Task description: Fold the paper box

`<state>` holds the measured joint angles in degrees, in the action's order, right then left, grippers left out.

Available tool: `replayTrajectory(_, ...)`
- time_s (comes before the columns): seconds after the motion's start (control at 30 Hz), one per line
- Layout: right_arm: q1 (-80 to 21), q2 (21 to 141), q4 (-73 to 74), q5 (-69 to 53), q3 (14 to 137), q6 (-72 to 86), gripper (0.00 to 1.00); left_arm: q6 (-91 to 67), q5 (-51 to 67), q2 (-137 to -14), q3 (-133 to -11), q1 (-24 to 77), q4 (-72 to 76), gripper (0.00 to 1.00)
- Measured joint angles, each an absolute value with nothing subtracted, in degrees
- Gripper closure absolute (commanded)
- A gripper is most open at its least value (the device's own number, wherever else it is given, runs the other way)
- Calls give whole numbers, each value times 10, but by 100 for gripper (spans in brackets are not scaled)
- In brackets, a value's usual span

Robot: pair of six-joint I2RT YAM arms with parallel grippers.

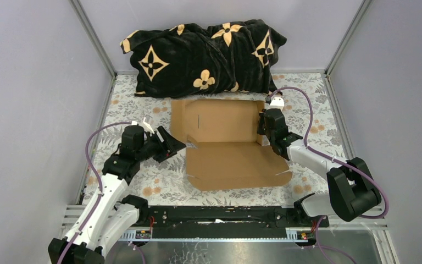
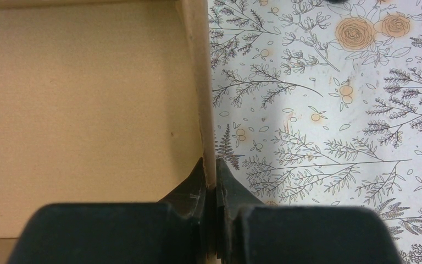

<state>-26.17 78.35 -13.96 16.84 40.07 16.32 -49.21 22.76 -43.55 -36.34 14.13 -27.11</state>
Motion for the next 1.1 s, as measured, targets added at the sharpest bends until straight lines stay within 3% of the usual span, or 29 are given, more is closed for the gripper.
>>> replayTrajectory(0.8,-262,777,-147,171,397,189,100,-602,294,-404,-276,162,-223,31)
replayTrajectory(1.1,-262,759,-160,171,384,204,100,-654,246,-444,-275,221,-161,52)
